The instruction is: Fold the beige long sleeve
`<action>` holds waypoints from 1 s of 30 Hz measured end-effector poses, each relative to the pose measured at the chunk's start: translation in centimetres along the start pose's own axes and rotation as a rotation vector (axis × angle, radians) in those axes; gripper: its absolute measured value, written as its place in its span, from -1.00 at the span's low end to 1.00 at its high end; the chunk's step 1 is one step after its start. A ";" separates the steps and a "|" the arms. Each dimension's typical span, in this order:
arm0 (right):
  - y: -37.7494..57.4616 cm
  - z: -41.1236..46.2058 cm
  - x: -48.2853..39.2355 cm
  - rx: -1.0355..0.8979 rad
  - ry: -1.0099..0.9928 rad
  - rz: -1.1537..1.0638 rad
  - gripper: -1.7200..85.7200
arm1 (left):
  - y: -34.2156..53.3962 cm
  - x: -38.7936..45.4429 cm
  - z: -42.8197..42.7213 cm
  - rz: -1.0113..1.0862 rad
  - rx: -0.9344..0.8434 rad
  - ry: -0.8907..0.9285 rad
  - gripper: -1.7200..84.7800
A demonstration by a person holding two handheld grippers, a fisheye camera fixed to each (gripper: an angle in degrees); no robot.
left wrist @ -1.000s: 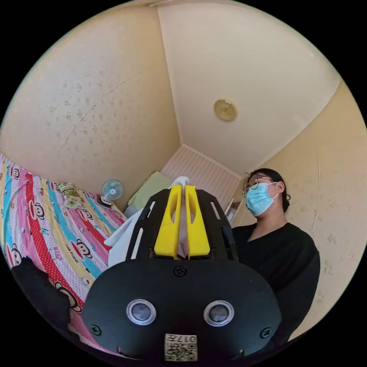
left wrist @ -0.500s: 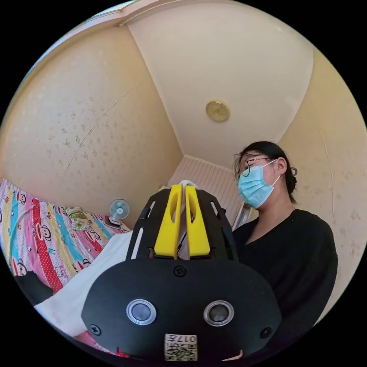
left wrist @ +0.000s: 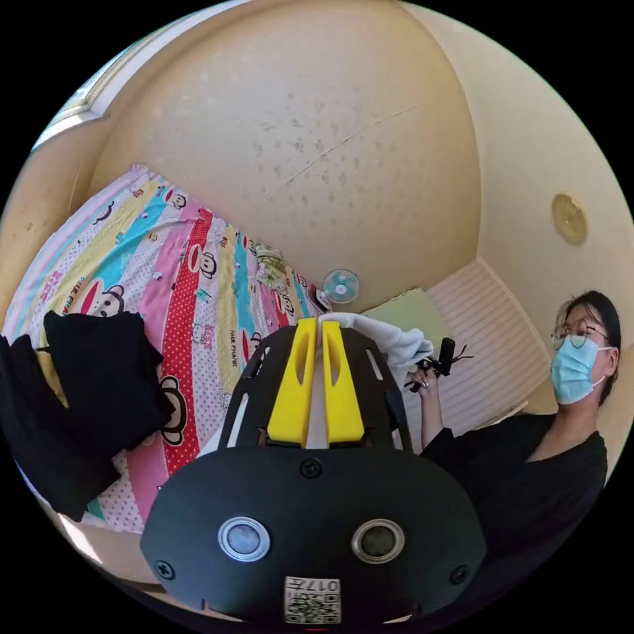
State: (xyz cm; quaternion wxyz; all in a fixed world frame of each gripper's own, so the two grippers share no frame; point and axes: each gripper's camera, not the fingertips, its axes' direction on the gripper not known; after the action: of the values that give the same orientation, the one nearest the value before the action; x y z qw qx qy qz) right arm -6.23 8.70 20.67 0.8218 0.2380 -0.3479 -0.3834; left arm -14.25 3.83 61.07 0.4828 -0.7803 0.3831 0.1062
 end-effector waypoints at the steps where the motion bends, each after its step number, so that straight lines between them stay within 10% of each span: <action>1: -0.8 3.0 2.4 -0.025 0.009 0.028 -0.82 | -0.8 -1.9 1.8 -0.034 -0.022 -0.044 -0.94; 6: 1.6 23.4 18.7 -0.273 -0.034 0.398 -0.75 | -0.3 -11.9 9.4 -0.297 -0.099 -0.253 -0.78; 22: 40.1 32.1 18.3 -0.587 -0.449 0.759 -0.86 | 21.0 -18.2 13.3 -0.455 -0.726 -0.400 -0.72; 30: 40.6 27.8 20.0 -0.856 -0.077 0.552 -0.90 | 19.4 -18.8 11.1 -0.520 -0.896 -0.349 -0.83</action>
State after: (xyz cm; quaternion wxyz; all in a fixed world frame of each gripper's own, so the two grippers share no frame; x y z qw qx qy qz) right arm 0.92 13.39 73.05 0.9029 -0.2351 -0.2393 -0.2689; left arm -38.42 17.75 52.47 0.1700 -0.9494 0.0092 0.2639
